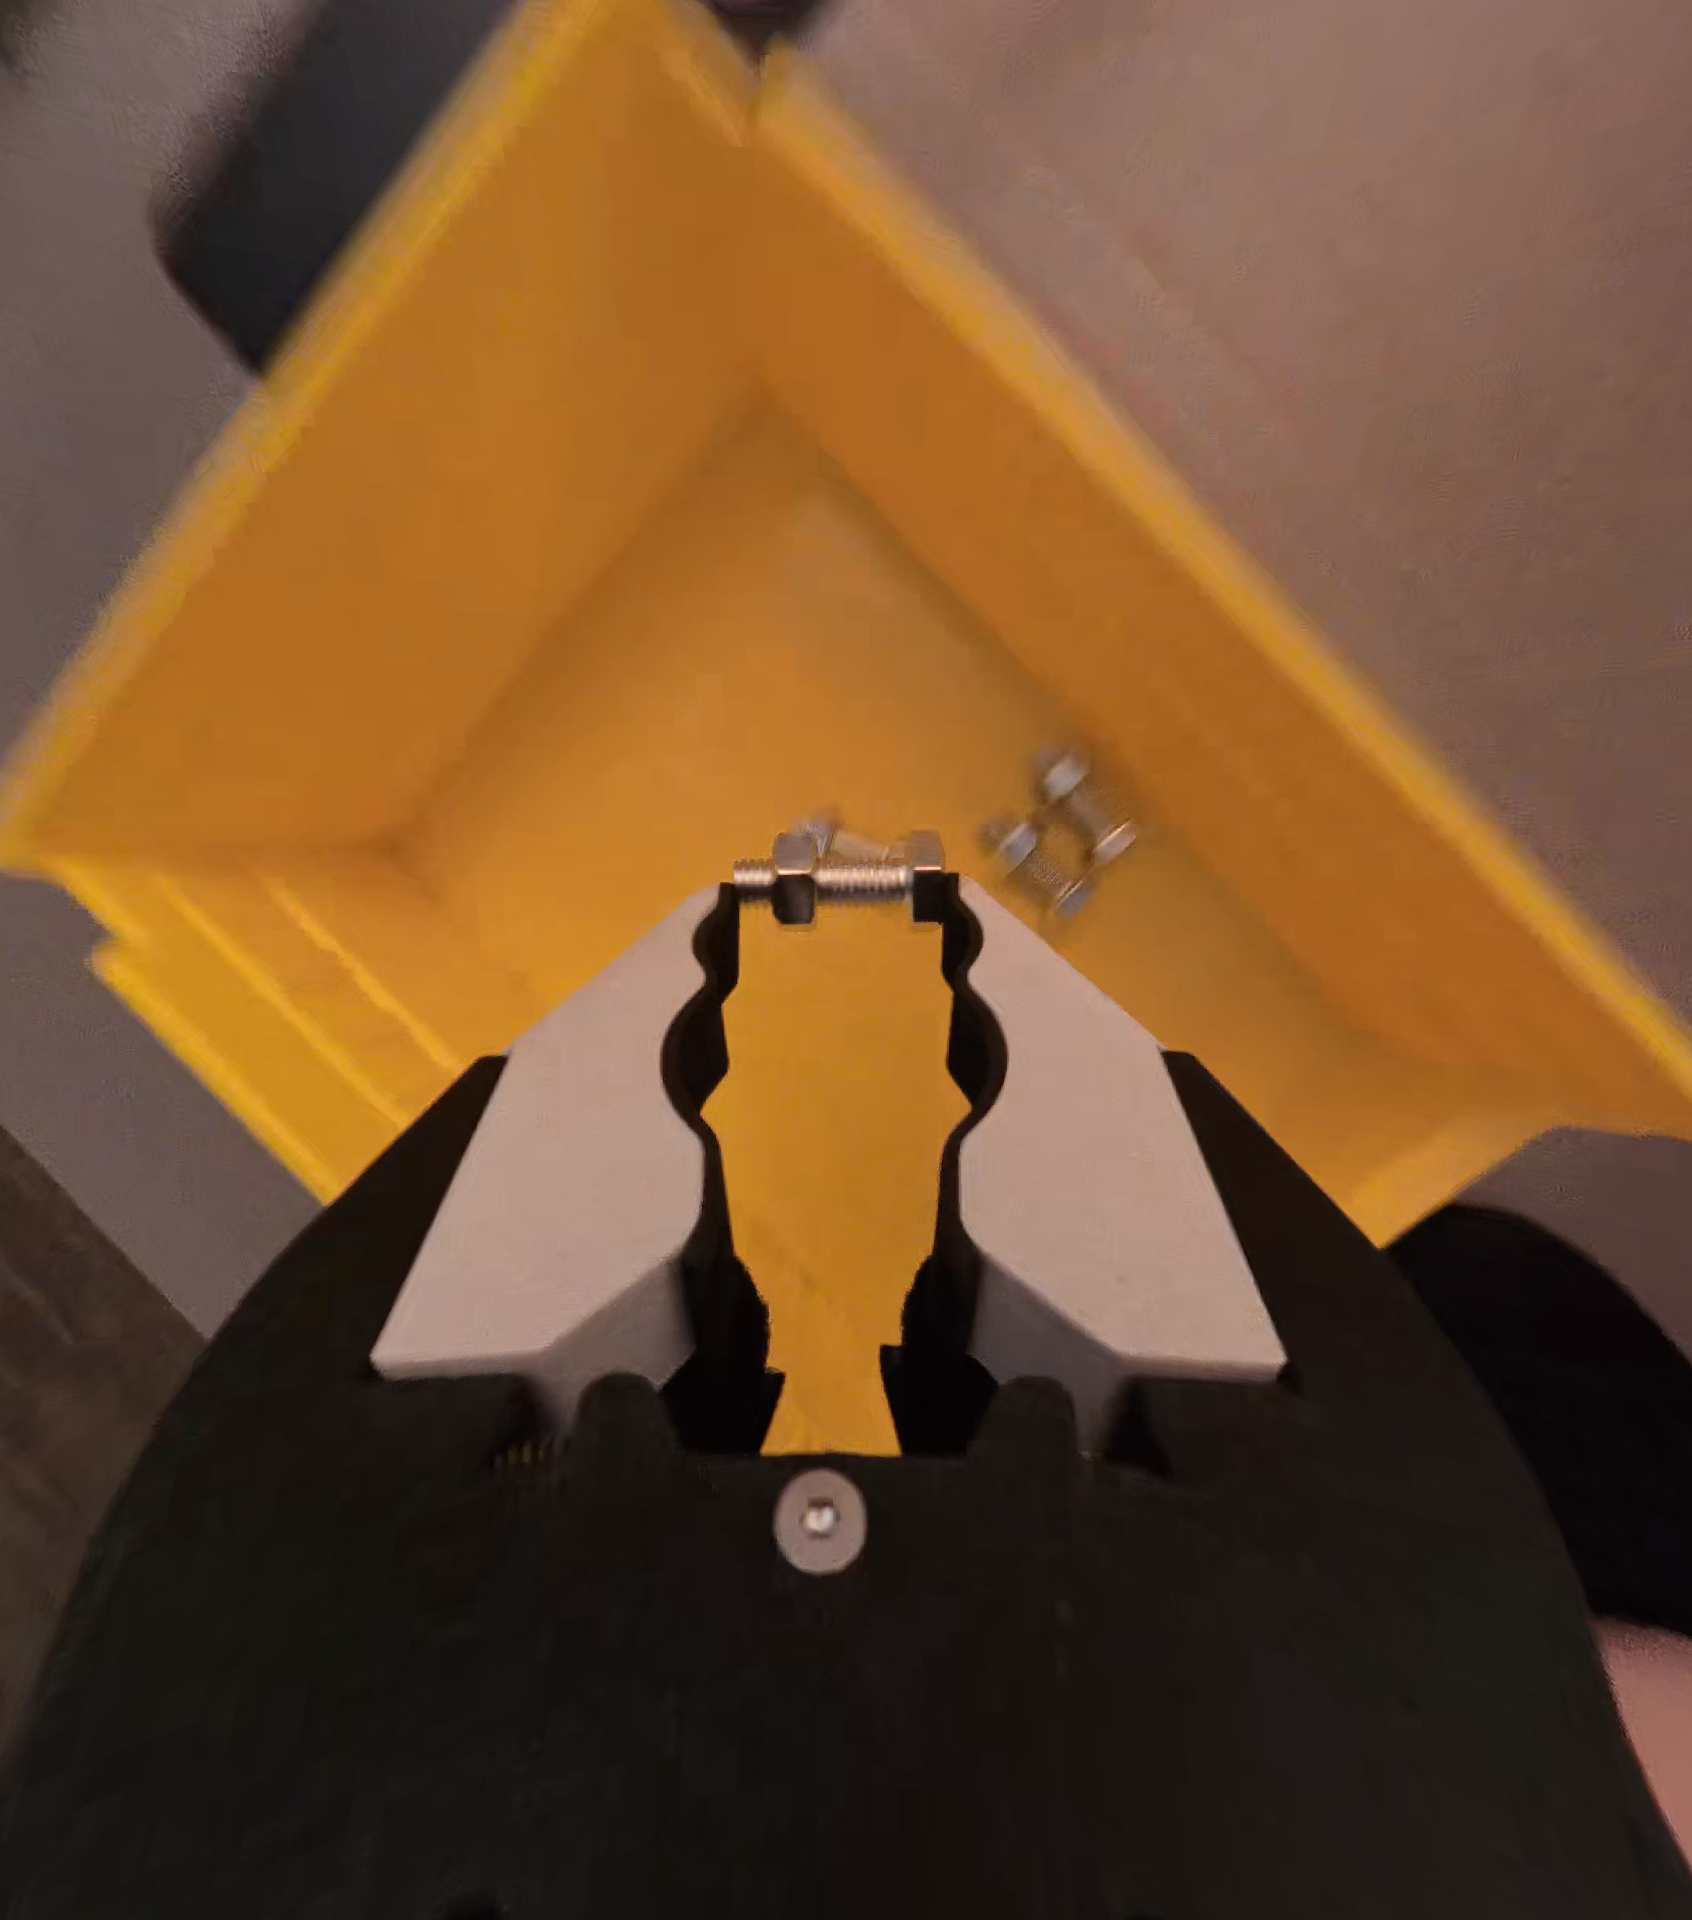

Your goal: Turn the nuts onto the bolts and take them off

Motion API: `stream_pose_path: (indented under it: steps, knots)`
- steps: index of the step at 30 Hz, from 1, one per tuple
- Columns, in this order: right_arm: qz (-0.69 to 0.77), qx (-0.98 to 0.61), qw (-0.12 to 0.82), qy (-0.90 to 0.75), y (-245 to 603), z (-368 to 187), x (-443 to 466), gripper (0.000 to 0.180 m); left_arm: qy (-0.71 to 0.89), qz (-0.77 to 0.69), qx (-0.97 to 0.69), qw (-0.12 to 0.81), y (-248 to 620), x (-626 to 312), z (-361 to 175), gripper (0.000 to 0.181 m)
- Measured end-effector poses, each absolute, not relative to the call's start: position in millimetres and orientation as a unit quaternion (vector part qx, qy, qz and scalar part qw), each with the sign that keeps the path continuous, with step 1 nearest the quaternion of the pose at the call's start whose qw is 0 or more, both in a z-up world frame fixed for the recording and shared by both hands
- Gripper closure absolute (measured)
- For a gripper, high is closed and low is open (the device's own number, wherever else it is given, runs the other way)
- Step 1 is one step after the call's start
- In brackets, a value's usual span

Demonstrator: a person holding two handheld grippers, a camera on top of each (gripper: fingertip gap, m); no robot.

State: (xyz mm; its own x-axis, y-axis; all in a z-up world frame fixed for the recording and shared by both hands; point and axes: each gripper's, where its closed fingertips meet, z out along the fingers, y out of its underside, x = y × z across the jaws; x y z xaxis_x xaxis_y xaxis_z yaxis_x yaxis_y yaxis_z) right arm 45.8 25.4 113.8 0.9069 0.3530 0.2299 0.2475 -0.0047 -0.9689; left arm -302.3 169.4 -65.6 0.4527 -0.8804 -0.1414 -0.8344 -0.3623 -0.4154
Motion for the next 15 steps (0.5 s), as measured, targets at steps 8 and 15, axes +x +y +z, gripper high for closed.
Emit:
stream_pose_path:
  steps: [8, 15]
  knots:
    - [0.538, -0.65, 0.481, -0.236, -2.2, 95.2, -94.5, 0.13, 0.696, -0.154, -0.468, 0.522, 25.2, -158.1, 83.8, 0.143]
    - [0.662, -0.608, 0.372, -0.232, -23.2, 91.5, -115.9, 0.149, 0.743, -0.167, -0.359, 0.539, -40.1, -122.3, 85.2, 0.143]
